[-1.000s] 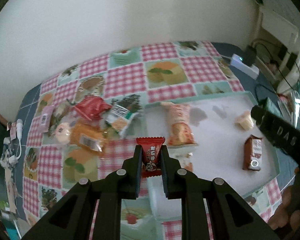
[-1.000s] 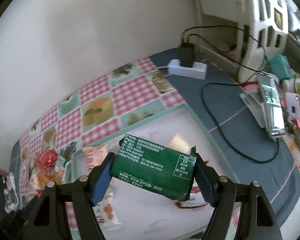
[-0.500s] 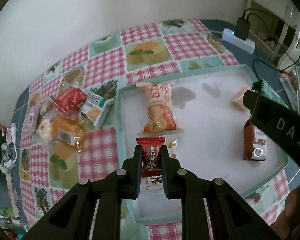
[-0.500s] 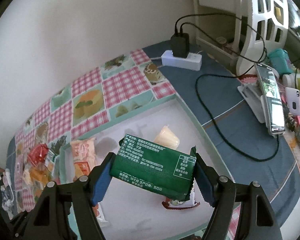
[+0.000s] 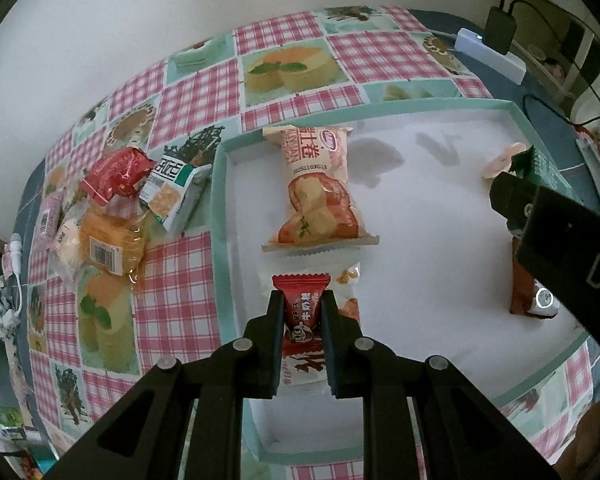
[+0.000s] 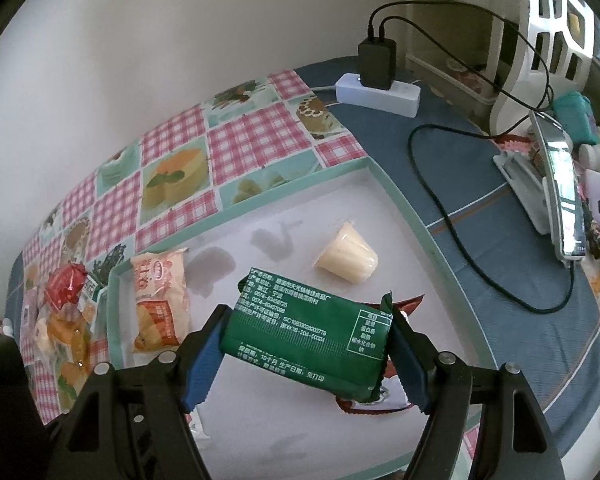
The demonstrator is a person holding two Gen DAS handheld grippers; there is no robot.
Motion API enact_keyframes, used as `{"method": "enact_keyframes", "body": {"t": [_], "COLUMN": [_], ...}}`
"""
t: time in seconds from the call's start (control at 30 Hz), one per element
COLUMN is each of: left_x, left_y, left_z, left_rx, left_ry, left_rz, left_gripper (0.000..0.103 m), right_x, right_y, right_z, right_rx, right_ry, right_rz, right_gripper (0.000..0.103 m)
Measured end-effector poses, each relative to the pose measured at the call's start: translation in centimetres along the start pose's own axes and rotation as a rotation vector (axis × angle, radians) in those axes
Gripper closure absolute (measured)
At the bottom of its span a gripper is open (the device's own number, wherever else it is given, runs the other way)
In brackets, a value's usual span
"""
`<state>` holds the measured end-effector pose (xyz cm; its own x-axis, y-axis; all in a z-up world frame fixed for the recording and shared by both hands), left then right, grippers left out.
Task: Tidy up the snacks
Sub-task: 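Carry the red candy and green pack over the tray and release them, then move both grippers back to the snack pile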
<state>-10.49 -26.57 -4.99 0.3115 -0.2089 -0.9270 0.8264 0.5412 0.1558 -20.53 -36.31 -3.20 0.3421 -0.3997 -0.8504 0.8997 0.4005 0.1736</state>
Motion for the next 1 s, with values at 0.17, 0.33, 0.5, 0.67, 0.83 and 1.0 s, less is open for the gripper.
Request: {"method": "enact_keyframes", "body": {"t": [0.17, 0.33, 0.5, 0.67, 0.83, 1.0], "left_x": [-0.1, -0.1, 0.1, 0.2, 0.6, 0.8], "left_y": [-0.1, -0.1, 0.2, 0.6, 1.5, 2.8], "left_z": [0.1, 0.1, 0.2, 0.2, 0.3, 0.2], "left_rx": [0.003, 0.004, -0.02, -0.041, -0.076, -0.123], "left_ry": [-0.004, -0.005, 0.013, 0.018, 0.032, 0.039], "left_rz": [-0.002, -0.003, -0.014, -0.01, 0.013, 0.037], "left_gripper": [0.084, 0.084, 0.058, 0.05, 0.035, 0.025], "right_x": [0.0, -0.2, -0.2, 0.0, 0.2, 0.4], "right_y": [0.1, 0.1, 0.2, 0.1, 0.2, 0.3], "right_z": [0.1, 0.1, 0.1, 0.2, 0.2, 0.0], "right_rx": [-0.002, -0.007, -0.01, -0.008, -0.003, -0.002], "right_ry": [0.0, -0.002, -0.002, 0.007, 0.013, 0.011], "right_rz": [0.004, 0.01, 0.015, 0.017, 0.023, 0.042], "right_gripper": [0.025, 0.025, 0.025, 0.025, 0.024, 0.008]}}
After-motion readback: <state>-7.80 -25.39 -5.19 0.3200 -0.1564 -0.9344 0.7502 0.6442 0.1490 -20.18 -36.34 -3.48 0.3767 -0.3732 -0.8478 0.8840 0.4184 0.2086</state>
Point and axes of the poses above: each gripper's, at about its wrist camera, not at the fingertips, and x roughly the way its jaws point, y to its left, z to its top, the point moved 1 cm from there along x, roughly the way its jaws point, and after that the axes turned 1 degree about -y, right-handed, at the moved point
